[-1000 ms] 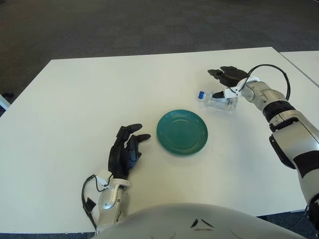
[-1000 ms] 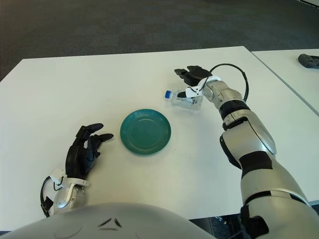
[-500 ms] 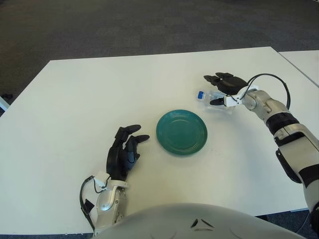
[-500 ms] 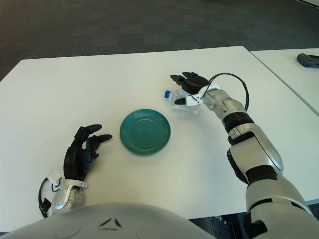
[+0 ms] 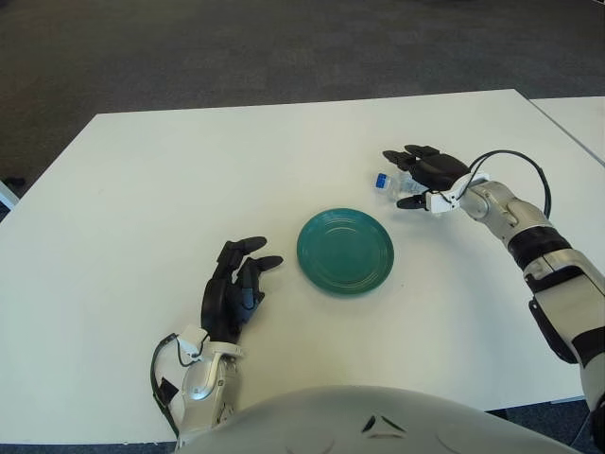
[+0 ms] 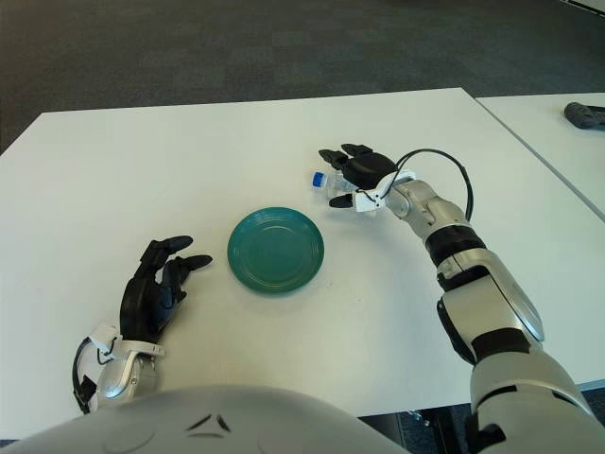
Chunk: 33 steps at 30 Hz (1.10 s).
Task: Put the bottle into the plate.
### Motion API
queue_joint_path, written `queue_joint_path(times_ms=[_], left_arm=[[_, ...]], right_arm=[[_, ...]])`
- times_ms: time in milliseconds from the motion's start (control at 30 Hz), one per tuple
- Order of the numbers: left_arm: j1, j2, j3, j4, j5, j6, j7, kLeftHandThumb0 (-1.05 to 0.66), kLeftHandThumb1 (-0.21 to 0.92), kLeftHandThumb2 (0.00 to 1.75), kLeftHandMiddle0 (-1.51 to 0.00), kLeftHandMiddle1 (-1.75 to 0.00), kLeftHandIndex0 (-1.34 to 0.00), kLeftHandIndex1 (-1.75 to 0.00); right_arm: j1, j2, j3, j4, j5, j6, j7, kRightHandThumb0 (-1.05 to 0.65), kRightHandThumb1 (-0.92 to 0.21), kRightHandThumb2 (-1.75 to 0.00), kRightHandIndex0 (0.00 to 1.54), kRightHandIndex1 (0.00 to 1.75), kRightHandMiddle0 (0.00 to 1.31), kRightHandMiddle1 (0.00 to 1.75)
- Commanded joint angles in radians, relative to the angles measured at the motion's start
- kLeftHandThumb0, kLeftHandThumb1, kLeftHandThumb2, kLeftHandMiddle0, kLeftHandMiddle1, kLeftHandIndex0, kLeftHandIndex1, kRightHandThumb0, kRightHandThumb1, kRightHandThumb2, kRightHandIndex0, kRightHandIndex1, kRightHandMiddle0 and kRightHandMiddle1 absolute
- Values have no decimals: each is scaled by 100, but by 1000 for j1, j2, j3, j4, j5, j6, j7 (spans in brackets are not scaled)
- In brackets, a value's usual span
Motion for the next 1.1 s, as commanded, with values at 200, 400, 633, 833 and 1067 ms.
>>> queue_joint_path(times_ms=[200, 400, 633, 833, 1067], left_arm=[[15, -3, -4, -5, 21, 8, 10, -85, 92, 63, -59, -109, -32, -116], [17, -12, -13, -31, 23, 17, 12, -85, 92, 62, -59, -110, -31, -116], [24, -19, -23, -44, 20, 6, 7, -85, 92, 61, -59, -109, -31, -116], [37, -20, -30, -53, 21, -10, 2, -85, 92, 60, -59, -108, -32, -116], [53, -21, -42, -75, 25, -3, 8, -85, 92, 60, -59, -108, -31, -116]], right_arm=[[85, -36, -44, -133, 40, 1, 39, -105, -92, -62, 0, 0, 0, 0], [122, -36, -63, -174, 62, 11, 68, -105, -92, -63, 0, 0, 0, 0], [107, -9, -55, -135, 46, 50, 68, -105, -92, -63, 0, 0, 0, 0], [96, 1, -46, -111, 37, 70, 65, -105, -92, -61, 0, 0, 0, 0], [93, 23, -32, -64, 29, 79, 52, -105, -92, -56, 0, 0, 0, 0]])
